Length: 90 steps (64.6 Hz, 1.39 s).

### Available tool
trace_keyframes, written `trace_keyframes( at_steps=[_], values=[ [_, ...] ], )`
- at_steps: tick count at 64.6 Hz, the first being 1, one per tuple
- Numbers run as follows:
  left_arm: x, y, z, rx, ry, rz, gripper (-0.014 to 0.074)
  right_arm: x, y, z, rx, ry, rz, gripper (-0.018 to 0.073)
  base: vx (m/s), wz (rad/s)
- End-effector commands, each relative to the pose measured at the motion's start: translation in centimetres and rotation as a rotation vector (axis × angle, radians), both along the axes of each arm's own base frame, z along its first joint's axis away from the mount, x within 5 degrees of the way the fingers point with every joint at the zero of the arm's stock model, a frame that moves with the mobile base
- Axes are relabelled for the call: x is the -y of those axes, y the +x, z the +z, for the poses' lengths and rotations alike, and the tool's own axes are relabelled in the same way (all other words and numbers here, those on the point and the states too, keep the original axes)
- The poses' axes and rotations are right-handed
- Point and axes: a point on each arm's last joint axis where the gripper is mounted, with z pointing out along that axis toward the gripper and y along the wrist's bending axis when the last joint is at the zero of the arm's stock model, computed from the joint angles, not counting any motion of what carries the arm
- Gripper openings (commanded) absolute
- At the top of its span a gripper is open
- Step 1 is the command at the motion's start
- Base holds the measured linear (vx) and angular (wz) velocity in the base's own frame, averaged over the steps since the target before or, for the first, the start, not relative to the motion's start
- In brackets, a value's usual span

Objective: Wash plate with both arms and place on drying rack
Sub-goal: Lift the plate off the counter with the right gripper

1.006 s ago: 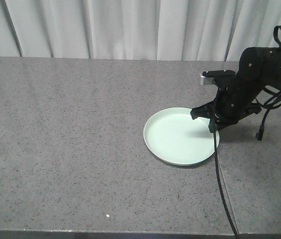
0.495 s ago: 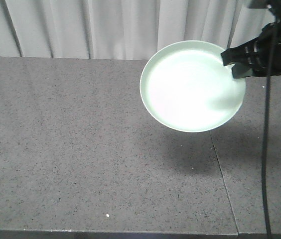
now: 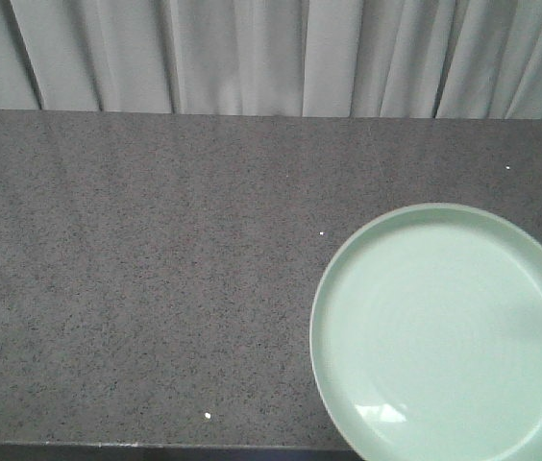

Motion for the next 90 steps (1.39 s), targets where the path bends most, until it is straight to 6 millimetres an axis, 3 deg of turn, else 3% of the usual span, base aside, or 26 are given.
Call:
trace_keyframes(
  at_steps=[1,10,20,90],
  values=[
    [0.1,-0.2,1.8,0.123,-0.003,-0.005,-0.0006,0.3,-1.7,-1.0,0.119,0.063,-0.044,-0.0001,0.0,0.0],
    [0.1,-0.2,1.8,0.123,-0.003,-0.005,-0.0006,0.7,-4.4,-3.0,0.177,0.082,-0.053,-0.0001,0.0,0.0],
    [0.1,-0.2,1.8,0.123,-0.003,-0.005,-0.0006,1.0,-5.3,-3.0,0.223,0.071,-0.052,-0.0001,0.0,0.0],
    [0.1,-0.2,1.8,0.123,-0.003,-0.005,-0.0006,0.9,-5.4,-3.0,0.227,0.079,-0.051,-0.0001,0.0,0.0]
  ],
)
